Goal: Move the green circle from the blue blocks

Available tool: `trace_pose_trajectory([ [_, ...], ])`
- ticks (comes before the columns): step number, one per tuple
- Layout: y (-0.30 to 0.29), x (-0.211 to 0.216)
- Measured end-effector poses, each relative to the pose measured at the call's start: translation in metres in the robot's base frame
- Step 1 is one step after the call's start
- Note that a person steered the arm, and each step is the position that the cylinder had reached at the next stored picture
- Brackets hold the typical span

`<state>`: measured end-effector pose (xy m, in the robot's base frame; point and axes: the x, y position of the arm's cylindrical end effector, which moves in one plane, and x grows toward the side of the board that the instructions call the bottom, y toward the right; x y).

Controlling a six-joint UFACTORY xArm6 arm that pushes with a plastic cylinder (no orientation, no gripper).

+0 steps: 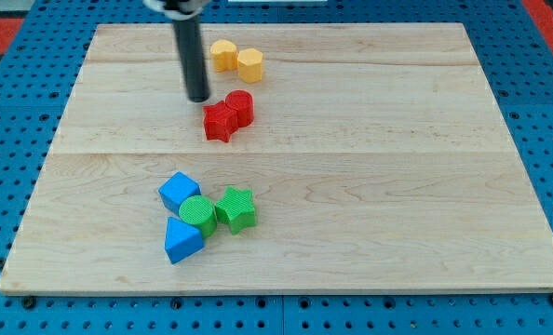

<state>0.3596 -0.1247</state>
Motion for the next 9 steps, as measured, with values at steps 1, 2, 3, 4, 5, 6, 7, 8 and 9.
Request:
trace_pose_trajectory([
  [1,-0.014,0.056],
  [2,0.019,0.094],
  [3,0.051,0.117],
  [4,0.034,0.144],
  [5,0.011,0.146],
  [6,-0.004,0.162],
  [7,-0.005,0.168],
  [8,0.043,0.178],
  [9,0.122,0.178],
])
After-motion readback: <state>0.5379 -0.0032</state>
